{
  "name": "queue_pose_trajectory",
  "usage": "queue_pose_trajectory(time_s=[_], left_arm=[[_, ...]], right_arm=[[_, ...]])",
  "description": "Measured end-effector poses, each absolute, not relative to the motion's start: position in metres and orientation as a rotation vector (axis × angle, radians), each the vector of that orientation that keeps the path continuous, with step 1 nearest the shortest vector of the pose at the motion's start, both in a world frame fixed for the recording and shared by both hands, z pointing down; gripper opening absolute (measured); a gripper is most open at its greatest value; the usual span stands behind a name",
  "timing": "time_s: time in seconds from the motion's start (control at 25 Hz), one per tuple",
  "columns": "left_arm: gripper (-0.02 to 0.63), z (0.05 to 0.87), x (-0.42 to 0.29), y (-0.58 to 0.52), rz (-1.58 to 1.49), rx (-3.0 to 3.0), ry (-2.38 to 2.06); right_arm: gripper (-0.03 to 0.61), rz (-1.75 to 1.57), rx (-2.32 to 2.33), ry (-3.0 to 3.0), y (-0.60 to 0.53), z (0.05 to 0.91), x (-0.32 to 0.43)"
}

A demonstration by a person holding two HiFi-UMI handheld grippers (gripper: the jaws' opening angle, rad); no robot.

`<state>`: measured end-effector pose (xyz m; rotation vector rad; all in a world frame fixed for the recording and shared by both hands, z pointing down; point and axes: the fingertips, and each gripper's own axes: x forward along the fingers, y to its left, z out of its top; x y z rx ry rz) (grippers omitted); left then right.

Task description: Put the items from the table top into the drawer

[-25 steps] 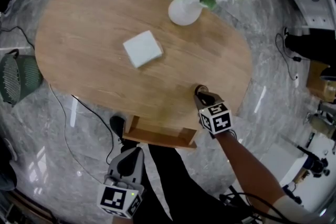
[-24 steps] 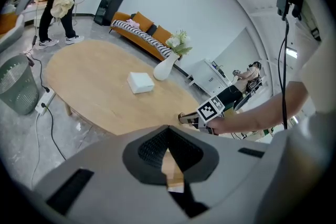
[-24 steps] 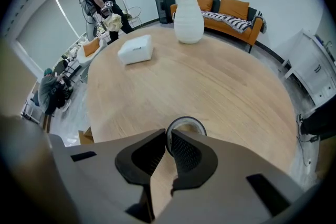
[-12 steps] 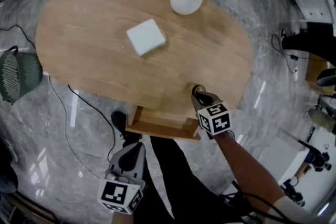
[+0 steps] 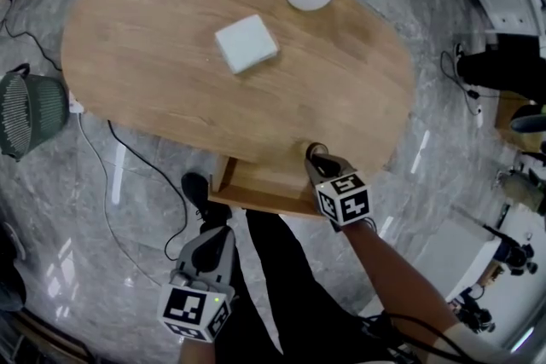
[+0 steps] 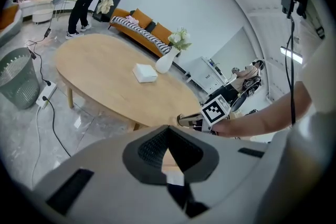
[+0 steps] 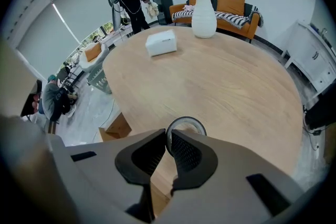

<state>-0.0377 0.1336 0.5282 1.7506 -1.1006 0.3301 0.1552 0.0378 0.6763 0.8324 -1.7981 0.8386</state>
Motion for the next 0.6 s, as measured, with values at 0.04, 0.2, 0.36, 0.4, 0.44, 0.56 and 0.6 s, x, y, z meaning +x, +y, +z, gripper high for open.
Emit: queue_pose_trajectory(time_s=[0.04,0.2,0.36,0.4,0.44,0.56,0.6], left_arm=[[0.002,0.529,-0.039,0.136,0.332,1.748,-1.100],[0.002,0.529,-0.043,0.142,0.344,1.739,-1.095],[0.002,0.531,-0.046,0.148,0.339,1.745,-1.092],[0.002,0.532,-0.047,0.149,0.340,1.743,-1.092],[0.002,0.532,-0.048,0.151,0.342,1.740,-1.091],[0.002,0.534,-0.051,0.157,0.346,1.733,-1.086],[0.002,0.534,-0.051,0.159,0.347,1.732,-1.085]], right_arm=[[0.058,0.844,0.832,-1.798,0.042,0.676,0.153],[0.058,0.863,0.825,-1.799,0.059,0.675,0.144],[0.058,0.883,0.810,-1.801,0.075,0.677,0.134],[0.058,0.888,0.805,-1.803,0.079,0.678,0.131],[0.058,0.893,0.798,-1.805,0.083,0.679,0.127],[0.058,0.907,0.772,-1.813,0.097,0.680,0.116],[0.058,0.910,0.762,-1.817,0.101,0.681,0.112]])
